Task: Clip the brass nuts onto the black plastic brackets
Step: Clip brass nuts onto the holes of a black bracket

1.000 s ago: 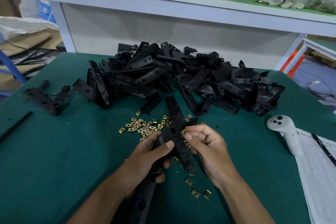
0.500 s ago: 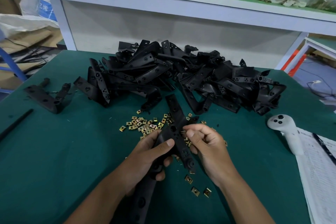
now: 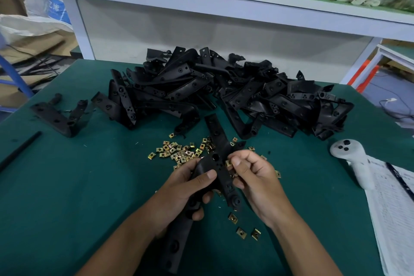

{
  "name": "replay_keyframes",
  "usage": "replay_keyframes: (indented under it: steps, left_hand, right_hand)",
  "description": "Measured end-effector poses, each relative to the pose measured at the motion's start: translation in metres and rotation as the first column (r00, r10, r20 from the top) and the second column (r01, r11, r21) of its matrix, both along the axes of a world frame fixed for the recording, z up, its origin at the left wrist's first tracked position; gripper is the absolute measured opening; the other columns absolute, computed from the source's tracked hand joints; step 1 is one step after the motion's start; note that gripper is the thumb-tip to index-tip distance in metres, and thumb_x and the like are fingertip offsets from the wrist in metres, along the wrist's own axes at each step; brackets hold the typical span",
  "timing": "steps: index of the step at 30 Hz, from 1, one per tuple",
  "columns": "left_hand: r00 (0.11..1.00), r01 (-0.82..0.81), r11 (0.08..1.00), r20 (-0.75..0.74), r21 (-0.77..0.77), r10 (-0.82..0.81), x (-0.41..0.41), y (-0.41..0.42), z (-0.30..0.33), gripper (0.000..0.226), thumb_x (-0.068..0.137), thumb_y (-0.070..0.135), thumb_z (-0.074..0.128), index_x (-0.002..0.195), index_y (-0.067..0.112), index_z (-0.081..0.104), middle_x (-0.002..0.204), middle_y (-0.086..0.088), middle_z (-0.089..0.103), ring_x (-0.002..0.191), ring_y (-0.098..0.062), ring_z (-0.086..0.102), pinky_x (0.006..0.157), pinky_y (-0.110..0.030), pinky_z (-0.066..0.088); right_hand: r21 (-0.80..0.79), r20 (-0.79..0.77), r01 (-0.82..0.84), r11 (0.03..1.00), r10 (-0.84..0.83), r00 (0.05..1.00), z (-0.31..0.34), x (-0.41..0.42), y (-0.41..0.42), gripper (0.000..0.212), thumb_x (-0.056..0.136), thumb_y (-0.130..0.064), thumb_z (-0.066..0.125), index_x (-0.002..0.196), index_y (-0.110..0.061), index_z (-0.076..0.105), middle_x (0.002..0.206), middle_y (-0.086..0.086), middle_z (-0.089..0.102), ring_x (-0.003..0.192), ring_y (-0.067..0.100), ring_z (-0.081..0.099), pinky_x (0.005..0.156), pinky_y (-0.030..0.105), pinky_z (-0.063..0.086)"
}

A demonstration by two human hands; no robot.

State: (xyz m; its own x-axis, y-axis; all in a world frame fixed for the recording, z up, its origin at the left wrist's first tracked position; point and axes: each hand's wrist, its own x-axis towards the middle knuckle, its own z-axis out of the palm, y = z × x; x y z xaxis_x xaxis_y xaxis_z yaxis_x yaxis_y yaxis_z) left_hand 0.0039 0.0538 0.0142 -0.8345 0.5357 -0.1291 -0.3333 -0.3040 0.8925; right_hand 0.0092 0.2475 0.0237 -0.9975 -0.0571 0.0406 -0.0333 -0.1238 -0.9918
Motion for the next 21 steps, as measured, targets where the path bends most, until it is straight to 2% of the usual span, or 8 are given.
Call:
replay_keyframes:
  steps: [3,6,10,15,18,21]
  left_hand:
    - [1.000,0.013,1.000,-0.005,0.001,-0.013,0.000,0.000,-0.001,0.034,0.080,0.043,0.084,0.105,0.026,0.070,0.091,-0.001,0.065,0.065,-0.013,0.054,0.044,-0.023,0.040]
    - [1.000,0.024,1.000,-0.009,-0.001,-0.024,-0.001,0.001,-0.002,0.033,0.079,0.044,0.085,0.104,0.027,0.070,0.092,-0.001,0.066,0.065,-0.012,0.055,0.043,-0.023,0.040]
    - [0.999,0.037,0.999,-0.017,-0.007,-0.037,0.000,0.000,-0.002,0.036,0.080,0.044,0.084,0.108,0.026,0.070,0.094,-0.001,0.067,0.066,-0.012,0.056,0.043,-0.023,0.041]
    - [0.999,0.033,0.999,-0.007,-0.004,-0.033,0.001,0.000,0.000,0.029,0.084,0.040,0.081,0.106,0.025,0.070,0.092,0.000,0.066,0.065,-0.012,0.055,0.043,-0.023,0.041]
    - [0.999,0.044,0.999,-0.006,-0.008,-0.044,0.004,0.001,0.002,0.021,0.085,0.038,0.079,0.102,0.029,0.070,0.089,0.002,0.067,0.065,-0.011,0.054,0.043,-0.023,0.041]
    - [0.999,0.041,0.998,-0.006,-0.041,-0.041,0.005,0.000,0.003,0.020,0.086,0.036,0.078,0.102,0.028,0.069,0.088,0.000,0.067,0.064,-0.011,0.054,0.043,-0.023,0.041]
  right_hand:
    - [0.015,-0.011,0.006,1.000,-0.006,1.000,0.001,0.001,-0.001,0.020,0.086,-0.042,0.070,0.091,-0.024,0.075,0.079,-0.006,0.068,0.067,0.003,0.052,0.056,0.017,0.041]
    - [0.017,-0.011,0.007,1.000,-0.007,1.000,0.001,0.001,-0.002,0.016,0.088,-0.039,0.071,0.090,-0.024,0.075,0.078,-0.006,0.069,0.063,0.001,0.051,0.055,0.016,0.040]
    - [0.050,-0.017,0.020,0.999,-0.020,1.000,0.003,0.002,-0.003,0.022,0.084,-0.045,0.071,0.089,-0.024,0.075,0.074,-0.009,0.069,0.061,0.002,0.049,0.057,0.016,0.041]
    - [0.115,-0.022,0.041,0.992,-0.039,0.999,0.004,0.005,-0.001,0.014,0.087,-0.038,0.070,0.087,-0.024,0.076,0.075,-0.005,0.071,0.068,0.012,0.051,0.061,0.021,0.044]
    - [0.138,-0.046,0.053,0.989,-0.047,0.998,0.008,0.006,-0.002,0.012,0.085,-0.035,0.070,0.083,-0.025,0.076,0.070,-0.007,0.067,0.065,0.008,0.051,0.059,0.018,0.043]
    - [0.194,-0.080,0.043,0.980,-0.028,0.996,0.011,0.006,0.000,0.010,0.083,-0.032,0.072,0.082,-0.024,0.077,0.076,-0.006,0.073,0.070,0.003,0.064,0.064,0.013,0.048]
